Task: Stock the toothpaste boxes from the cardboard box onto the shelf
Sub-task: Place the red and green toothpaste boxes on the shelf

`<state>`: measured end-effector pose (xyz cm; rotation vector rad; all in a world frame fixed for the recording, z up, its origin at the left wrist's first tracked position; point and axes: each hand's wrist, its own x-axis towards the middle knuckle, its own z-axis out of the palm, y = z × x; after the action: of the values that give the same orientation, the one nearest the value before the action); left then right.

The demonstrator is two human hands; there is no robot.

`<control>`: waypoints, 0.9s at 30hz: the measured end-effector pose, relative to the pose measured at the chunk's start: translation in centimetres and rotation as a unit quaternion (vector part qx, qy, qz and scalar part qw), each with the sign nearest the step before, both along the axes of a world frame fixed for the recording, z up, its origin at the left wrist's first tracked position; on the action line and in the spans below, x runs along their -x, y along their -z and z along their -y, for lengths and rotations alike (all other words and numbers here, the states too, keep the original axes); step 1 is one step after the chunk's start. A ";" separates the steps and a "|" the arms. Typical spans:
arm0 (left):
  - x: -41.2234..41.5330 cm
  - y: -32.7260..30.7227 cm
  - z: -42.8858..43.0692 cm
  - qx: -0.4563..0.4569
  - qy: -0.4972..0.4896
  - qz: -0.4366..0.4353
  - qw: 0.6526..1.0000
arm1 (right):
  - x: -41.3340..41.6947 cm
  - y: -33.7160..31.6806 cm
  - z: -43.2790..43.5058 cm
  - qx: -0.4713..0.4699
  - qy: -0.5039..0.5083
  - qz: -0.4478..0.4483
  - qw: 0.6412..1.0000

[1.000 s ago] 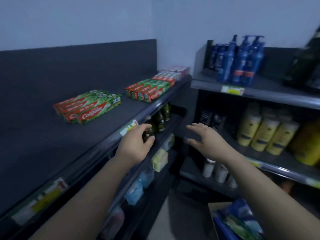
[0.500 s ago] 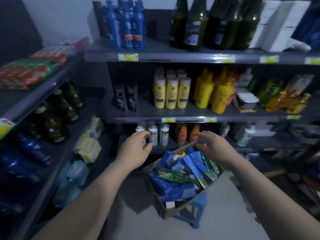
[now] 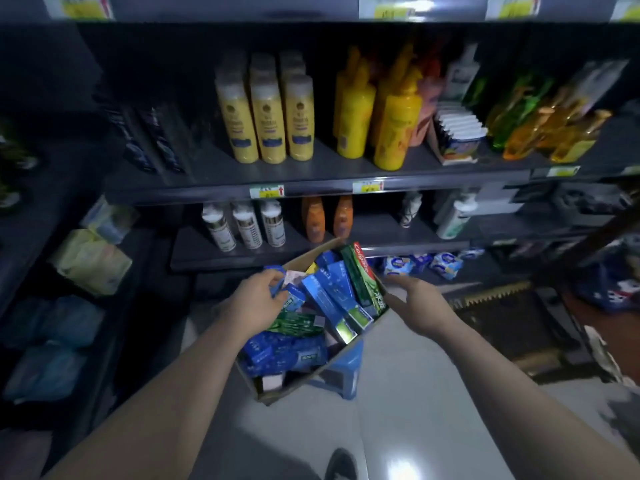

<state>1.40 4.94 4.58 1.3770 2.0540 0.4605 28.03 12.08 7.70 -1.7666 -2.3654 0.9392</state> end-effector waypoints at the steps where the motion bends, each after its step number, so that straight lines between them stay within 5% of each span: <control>1: 0.1 1.0 -0.1 0.008 -0.013 -0.001 1.000 | 0.2 1.2 -0.5 0.013 0.000 0.000 1.000; 14: 8.0 14.4 0.4 0.113 -0.160 0.024 0.980 | 8.0 15.4 -1.3 0.168 0.012 -0.016 0.986; 27: 9.4 19.7 -1.9 0.193 -0.153 0.108 0.963 | 11.7 21.7 -1.3 0.137 0.054 0.039 0.988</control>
<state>-8.01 6.89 -15.08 0.7529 2.0442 0.2986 16.32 13.37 -14.03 -2.0389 -2.2474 1.2526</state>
